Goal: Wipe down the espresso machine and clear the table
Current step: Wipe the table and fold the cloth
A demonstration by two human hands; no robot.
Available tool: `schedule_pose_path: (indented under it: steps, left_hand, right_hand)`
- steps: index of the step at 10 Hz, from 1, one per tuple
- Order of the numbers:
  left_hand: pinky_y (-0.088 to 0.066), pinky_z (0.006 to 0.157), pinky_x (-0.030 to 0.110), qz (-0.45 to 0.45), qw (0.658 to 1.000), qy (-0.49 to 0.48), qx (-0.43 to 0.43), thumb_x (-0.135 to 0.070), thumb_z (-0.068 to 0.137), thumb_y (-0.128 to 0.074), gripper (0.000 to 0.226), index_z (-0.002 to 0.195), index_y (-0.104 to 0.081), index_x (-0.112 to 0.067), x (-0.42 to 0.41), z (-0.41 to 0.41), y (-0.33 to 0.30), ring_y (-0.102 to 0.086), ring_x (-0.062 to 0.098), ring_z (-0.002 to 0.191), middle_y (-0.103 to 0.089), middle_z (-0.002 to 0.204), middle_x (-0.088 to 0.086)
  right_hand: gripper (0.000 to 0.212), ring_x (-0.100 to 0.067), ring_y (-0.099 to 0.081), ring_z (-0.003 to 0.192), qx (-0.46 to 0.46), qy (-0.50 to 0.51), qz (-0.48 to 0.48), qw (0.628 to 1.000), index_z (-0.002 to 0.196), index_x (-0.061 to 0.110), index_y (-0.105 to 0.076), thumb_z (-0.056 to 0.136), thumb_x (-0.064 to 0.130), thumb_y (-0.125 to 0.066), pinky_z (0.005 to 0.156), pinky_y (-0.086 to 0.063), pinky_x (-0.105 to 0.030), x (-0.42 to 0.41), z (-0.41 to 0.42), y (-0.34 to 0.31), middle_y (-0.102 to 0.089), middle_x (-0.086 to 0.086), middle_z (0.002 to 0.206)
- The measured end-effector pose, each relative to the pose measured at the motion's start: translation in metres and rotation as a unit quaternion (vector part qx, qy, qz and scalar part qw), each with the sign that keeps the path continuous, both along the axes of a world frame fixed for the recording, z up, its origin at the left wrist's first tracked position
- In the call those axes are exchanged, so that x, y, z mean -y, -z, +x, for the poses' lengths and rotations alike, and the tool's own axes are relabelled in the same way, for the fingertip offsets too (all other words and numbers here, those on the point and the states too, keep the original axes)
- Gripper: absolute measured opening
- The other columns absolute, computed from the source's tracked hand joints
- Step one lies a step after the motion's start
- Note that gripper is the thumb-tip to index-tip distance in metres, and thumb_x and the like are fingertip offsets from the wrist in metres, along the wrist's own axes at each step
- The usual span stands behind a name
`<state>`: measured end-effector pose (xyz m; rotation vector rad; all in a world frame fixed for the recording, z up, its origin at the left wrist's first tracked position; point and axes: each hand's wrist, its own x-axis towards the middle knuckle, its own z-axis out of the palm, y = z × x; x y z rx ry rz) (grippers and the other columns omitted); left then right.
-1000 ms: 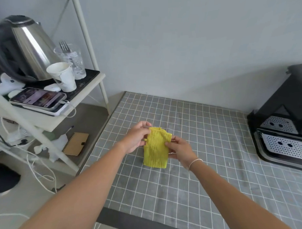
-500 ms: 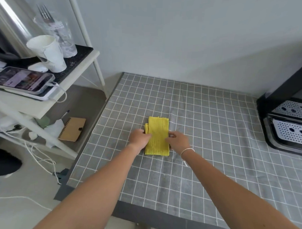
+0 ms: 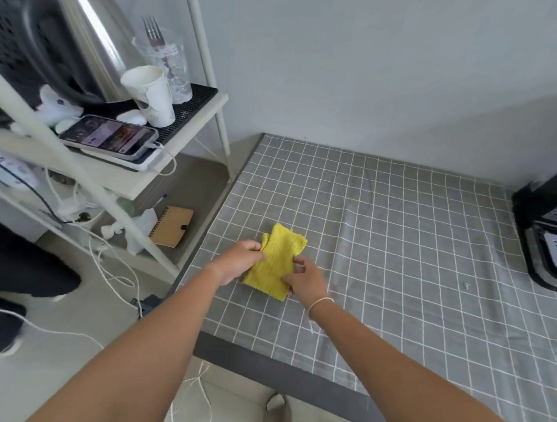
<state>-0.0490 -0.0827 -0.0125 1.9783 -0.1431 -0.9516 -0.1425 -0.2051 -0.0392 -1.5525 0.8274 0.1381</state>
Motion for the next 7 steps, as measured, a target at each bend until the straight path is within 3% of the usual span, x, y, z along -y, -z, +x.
schedule_pose_path:
  steps: [1, 2, 3, 4, 5, 6, 7]
  left_hand:
    - [-0.034, 0.055, 0.028, 0.039, 0.999, -0.028, -0.008, -0.012, 0.087, -0.051, 0.025, 0.064, -0.048, -0.017, -0.037, -0.003, 0.001, -0.046, 0.017, 0.059, -0.048, 0.062, 0.003]
    - [-0.029, 0.054, 0.028, 0.099, 0.993, -0.032, 0.052, -0.012, 0.083, -0.051, 0.02, 0.064, -0.044, -0.016, -0.06, -0.006, 0.005, -0.04, 0.017, 0.058, -0.043, 0.063, 0.003]
    - [-0.038, 0.063, 0.027, 0.123, 0.983, -0.044, 0.129, -0.016, 0.083, -0.051, 0.017, 0.098, -0.059, -0.017, -0.062, -0.009, 0.006, -0.051, 0.017, 0.078, -0.055, 0.087, 0.001]
    - [-0.046, 0.079, 0.033, 0.142, 0.967, -0.045, 0.209, -0.017, 0.084, -0.053, 0.036, 0.119, -0.055, -0.012, -0.048, -0.01, 0.006, -0.056, 0.022, 0.095, -0.059, 0.106, 0.006]
    - [-0.042, 0.092, 0.038, 0.198, 0.932, 0.002, 0.304, -0.016, 0.084, -0.051, 0.038, 0.121, -0.055, -0.012, -0.023, -0.013, 0.006, -0.053, 0.03, 0.108, -0.058, 0.117, 0.012]
    - [-0.04, 0.094, 0.039, 0.199, 0.905, 0.045, 0.373, -0.016, 0.084, -0.049, 0.036, 0.119, -0.057, -0.016, 0.011, -0.021, 0.008, -0.049, 0.032, 0.11, -0.057, 0.119, 0.012]
    - [-0.044, 0.09, 0.04, 0.181, 0.903, 0.097, 0.377, -0.018, 0.086, -0.048, 0.034, 0.119, -0.056, -0.017, 0.049, -0.035, 0.012, -0.05, 0.028, 0.109, -0.056, 0.119, 0.009]
  right_hand:
    - [0.05, -0.023, -0.053, 0.078, 0.002, -0.031, 0.002, 0.999, 0.125, 0.011, -0.047, 0.079, -0.003, -0.059, 0.059, -0.053, -0.029, -0.035, 0.0, 0.006, -0.046, 0.003, 0.078]
    - [0.05, -0.023, -0.056, 0.08, 0.005, -0.049, 0.014, 0.999, 0.125, 0.014, -0.048, 0.08, -0.006, -0.056, 0.052, -0.054, -0.023, -0.059, -0.005, 0.013, -0.046, 0.004, 0.076]
    - [0.048, -0.022, -0.057, 0.074, 0.012, -0.043, 0.013, 0.999, 0.122, 0.014, -0.051, 0.079, -0.004, -0.058, 0.05, -0.055, -0.022, -0.062, -0.009, 0.015, -0.05, 0.001, 0.074]
    - [0.042, -0.018, -0.058, 0.07, 0.018, -0.041, -0.011, 0.999, 0.119, 0.015, -0.053, 0.081, -0.001, -0.057, 0.054, -0.056, -0.024, -0.047, -0.015, 0.015, -0.054, -0.002, 0.078]
    - [0.04, -0.018, -0.056, 0.067, 0.021, -0.018, -0.036, 0.999, 0.119, 0.013, -0.052, 0.081, 0.001, -0.056, 0.06, -0.058, -0.026, -0.02, -0.026, 0.01, -0.055, -0.002, 0.077]
    - [0.038, -0.021, -0.056, 0.074, 0.024, -0.011, -0.094, 0.995, 0.119, 0.013, -0.053, 0.082, 0.004, -0.057, 0.078, -0.056, -0.042, 0.02, -0.043, 0.01, -0.053, 0.002, 0.074]
    - [0.037, -0.017, -0.056, 0.078, 0.013, -0.004, -0.174, 0.985, 0.121, 0.016, -0.053, 0.085, 0.007, -0.056, 0.069, -0.051, -0.029, 0.064, -0.067, 0.007, -0.055, 0.0, 0.083]
